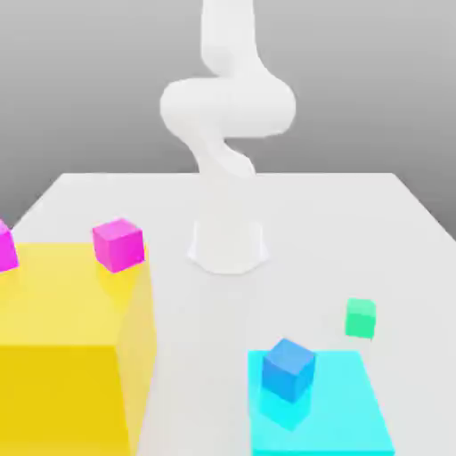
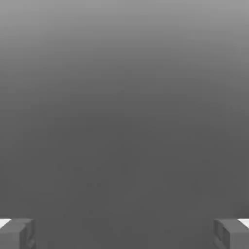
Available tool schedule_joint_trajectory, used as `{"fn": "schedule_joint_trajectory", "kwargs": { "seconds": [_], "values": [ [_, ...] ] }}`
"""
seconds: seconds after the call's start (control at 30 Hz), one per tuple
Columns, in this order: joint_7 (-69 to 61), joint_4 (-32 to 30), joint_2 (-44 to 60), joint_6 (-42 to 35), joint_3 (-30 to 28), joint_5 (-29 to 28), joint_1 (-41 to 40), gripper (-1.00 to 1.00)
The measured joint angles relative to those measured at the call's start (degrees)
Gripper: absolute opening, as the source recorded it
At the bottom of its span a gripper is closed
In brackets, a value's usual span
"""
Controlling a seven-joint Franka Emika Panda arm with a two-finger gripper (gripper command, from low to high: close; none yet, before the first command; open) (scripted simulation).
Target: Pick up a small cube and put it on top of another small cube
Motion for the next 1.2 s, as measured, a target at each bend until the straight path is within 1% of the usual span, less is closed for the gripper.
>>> {"fn": "schedule_joint_trajectory", "kwargs": {
  "seconds": [0.33,0.5,0.57,0.63,0.67,0.73,0.8,0.87,0.9,1.1,1.2],
  "values": [
    [-17.0,-16.5,18.9,15.0,4.3,2.7,15.8,0.00],
    [-25.9,-25.2,29.7,23.3,7.8,3.4,23.7,0.00],
    [-29.2,-29.1,35.0,27.2,10.0,2.8,26.6,0.00],
    [-29.5,-31.2,40.7,31.5,11.2,-0.2,28.5,0.00],
    [-28.5,-31.3,43.1,33.3,10.6,-2.2,29.9,0.00],
    [-26.4,-30.8,47.4,36.8,7.3,-5.7,31.6,0.00],
    [-25.2,-30.1,51.6,40.2,3.3,-7.4,35.2,0.00],
    [-24.9,-29.4,55.8,43.6,0.6,-7.7,37.8,0.00],
    [-24.6,-29.2,56.9,44.5,0.0,-8.1,38.3,-1.00],
    [-24.3,-29.1,57.4,44.9,-0.4,-8.4,38.7,-1.00],
    [-25.1,-29.8,53.5,41.7,1.5,-7.5,37.0,-1.00]
  ]
}}
